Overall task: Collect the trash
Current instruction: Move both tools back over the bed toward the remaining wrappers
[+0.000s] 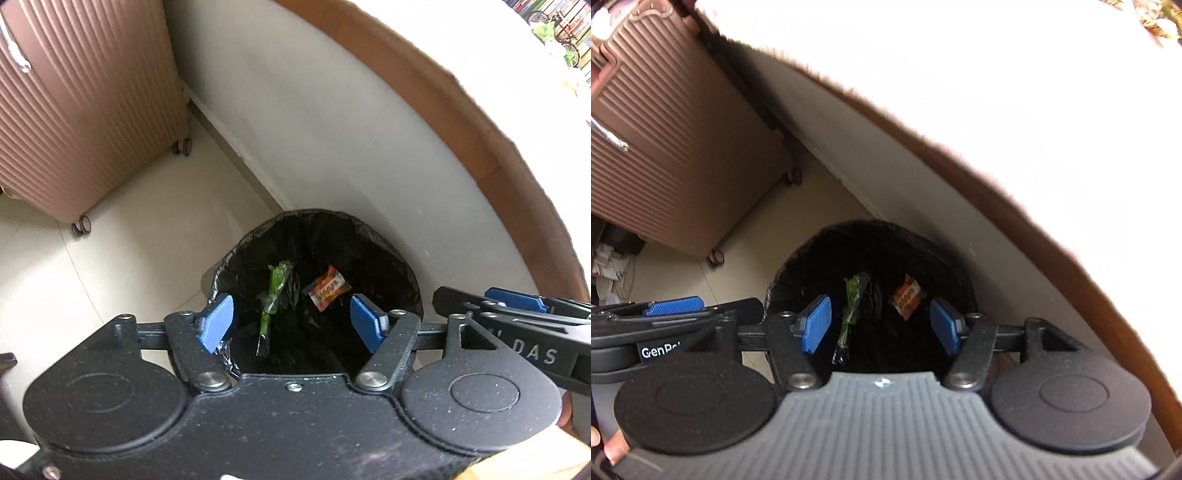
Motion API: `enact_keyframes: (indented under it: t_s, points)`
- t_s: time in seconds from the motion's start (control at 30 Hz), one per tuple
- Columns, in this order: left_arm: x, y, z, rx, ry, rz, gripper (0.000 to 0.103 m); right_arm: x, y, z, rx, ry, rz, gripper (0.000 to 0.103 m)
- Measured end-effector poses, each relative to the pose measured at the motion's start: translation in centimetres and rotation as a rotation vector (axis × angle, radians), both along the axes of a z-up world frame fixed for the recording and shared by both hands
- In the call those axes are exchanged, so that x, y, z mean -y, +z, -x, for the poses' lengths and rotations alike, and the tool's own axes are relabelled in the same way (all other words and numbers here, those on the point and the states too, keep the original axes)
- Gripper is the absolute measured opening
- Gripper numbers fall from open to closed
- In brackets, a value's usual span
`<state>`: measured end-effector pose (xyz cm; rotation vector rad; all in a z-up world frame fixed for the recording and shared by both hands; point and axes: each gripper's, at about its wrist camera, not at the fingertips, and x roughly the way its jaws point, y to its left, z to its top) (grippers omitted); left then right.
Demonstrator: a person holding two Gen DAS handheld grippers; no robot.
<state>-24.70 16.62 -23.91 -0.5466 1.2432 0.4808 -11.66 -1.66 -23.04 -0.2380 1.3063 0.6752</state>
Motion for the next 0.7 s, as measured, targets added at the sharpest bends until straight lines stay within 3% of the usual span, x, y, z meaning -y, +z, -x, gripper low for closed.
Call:
enact_keyframes:
  t_s: [0.2,0.37,0.57,0.7]
  points:
    - [0.1,4.2,-0.9,0.040,-0.053,-0.049,0.073,1.5,4.3,-0.4,0.049,-0.042,-0.065,0.075]
    - [0.9,9.7,-2.1,0.142,-0.125,-0.118,0.080,3.9,9.3,-1.8,0.121,-0.134,-0.160,0.078]
    - [2.4,14.5,-6.9,0.277,-0.207,-0.138,0.086,9.3,14.4,-5.9,0.233,-0.298,-0.231,0.081]
    - [4.3,17.0,-11.7,0.323,-0.268,-0.162,0.086,13.0,16.0,-9.8,0.313,-0.404,-0.233,0.081]
